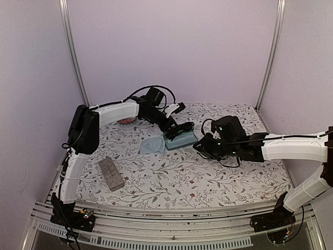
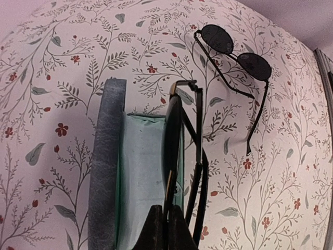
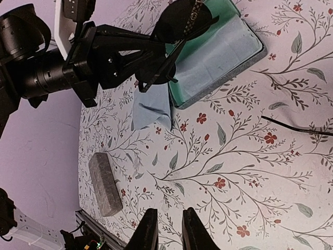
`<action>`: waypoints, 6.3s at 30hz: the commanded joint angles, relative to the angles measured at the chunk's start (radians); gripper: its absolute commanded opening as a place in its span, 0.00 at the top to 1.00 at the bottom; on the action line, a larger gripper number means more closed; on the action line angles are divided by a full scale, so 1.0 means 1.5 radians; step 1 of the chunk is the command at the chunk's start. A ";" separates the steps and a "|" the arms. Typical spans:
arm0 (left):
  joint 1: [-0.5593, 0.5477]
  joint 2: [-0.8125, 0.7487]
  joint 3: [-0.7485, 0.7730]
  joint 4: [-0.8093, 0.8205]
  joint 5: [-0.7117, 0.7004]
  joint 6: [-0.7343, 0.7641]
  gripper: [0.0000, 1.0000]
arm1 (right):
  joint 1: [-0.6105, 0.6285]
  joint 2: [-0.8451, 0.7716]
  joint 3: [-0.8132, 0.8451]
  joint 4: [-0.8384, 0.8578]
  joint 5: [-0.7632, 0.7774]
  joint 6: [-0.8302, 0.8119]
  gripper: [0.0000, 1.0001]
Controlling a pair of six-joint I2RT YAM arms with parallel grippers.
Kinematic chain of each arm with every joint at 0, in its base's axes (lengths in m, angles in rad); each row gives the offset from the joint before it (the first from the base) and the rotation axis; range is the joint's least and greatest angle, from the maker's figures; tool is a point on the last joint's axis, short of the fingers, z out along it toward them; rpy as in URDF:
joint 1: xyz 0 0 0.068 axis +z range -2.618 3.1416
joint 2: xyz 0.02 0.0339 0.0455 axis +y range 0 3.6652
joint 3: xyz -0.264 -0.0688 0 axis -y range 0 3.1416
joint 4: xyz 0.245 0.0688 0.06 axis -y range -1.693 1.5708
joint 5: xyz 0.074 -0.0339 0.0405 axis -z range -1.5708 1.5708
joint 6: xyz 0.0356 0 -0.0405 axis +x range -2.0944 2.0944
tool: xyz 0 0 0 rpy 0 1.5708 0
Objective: Organize the sunglasses
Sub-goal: Place the sunglasses in the sunglasses case, then adjust the sunglasses case at the center of the board, then adjust the sunglasses in the sunglasses case.
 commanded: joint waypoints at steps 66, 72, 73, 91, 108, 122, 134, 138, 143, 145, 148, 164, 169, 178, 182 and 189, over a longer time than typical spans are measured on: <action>0.060 -0.020 -0.088 0.129 -0.079 -0.172 0.02 | -0.034 0.274 0.170 -0.006 0.007 0.002 0.64; 0.062 0.043 -0.047 0.086 -0.011 -0.172 0.02 | -0.039 0.268 0.160 -0.007 0.009 0.006 0.64; 0.061 0.047 -0.046 0.077 0.002 -0.172 0.02 | -0.039 0.266 0.159 -0.006 0.009 0.005 0.64; 0.051 -0.044 -0.216 0.137 0.172 -0.217 0.04 | -0.078 0.279 0.190 -0.045 0.033 0.059 0.64; 0.033 -0.128 -0.307 0.190 0.103 -0.262 0.07 | -0.110 0.411 0.336 -0.059 -0.002 -0.006 0.72; 0.033 -0.158 -0.310 0.182 0.066 -0.271 0.08 | -0.117 0.431 0.355 -0.089 -0.003 0.025 0.76; 0.033 -0.163 -0.313 0.181 0.050 -0.273 0.10 | -0.116 0.335 0.269 -0.048 0.019 0.029 0.73; 0.034 -0.160 -0.313 0.180 0.049 -0.275 0.10 | -0.115 0.342 0.263 -0.060 0.013 0.049 0.72; 0.034 -0.162 -0.316 0.180 0.048 -0.277 0.11 | -0.115 0.383 0.275 -0.049 -0.016 0.062 0.69; 0.034 -0.164 -0.319 0.180 0.048 -0.278 0.11 | -0.115 0.394 0.279 -0.026 -0.025 0.059 0.69; 0.035 -0.167 -0.323 0.181 0.046 -0.279 0.11 | -0.115 0.405 0.288 -0.001 -0.031 0.050 0.70; 0.035 -0.191 -0.354 0.181 0.039 -0.286 0.12 | -0.116 0.421 0.277 0.058 -0.033 0.080 0.78; 0.035 -0.198 -0.364 0.181 0.039 -0.290 0.12 | -0.117 0.431 0.294 0.016 -0.030 0.090 0.80; 0.034 -0.215 -0.379 0.185 0.033 -0.294 0.12 | -0.117 0.431 0.296 0.010 -0.028 0.091 0.79; 0.035 -0.221 -0.385 0.186 0.031 -0.294 0.12 | -0.117 0.420 0.282 0.010 -0.019 0.101 0.79; 0.034 -0.221 -0.390 0.188 0.032 -0.295 0.13 | -0.116 0.400 0.254 0.076 -0.029 0.083 0.78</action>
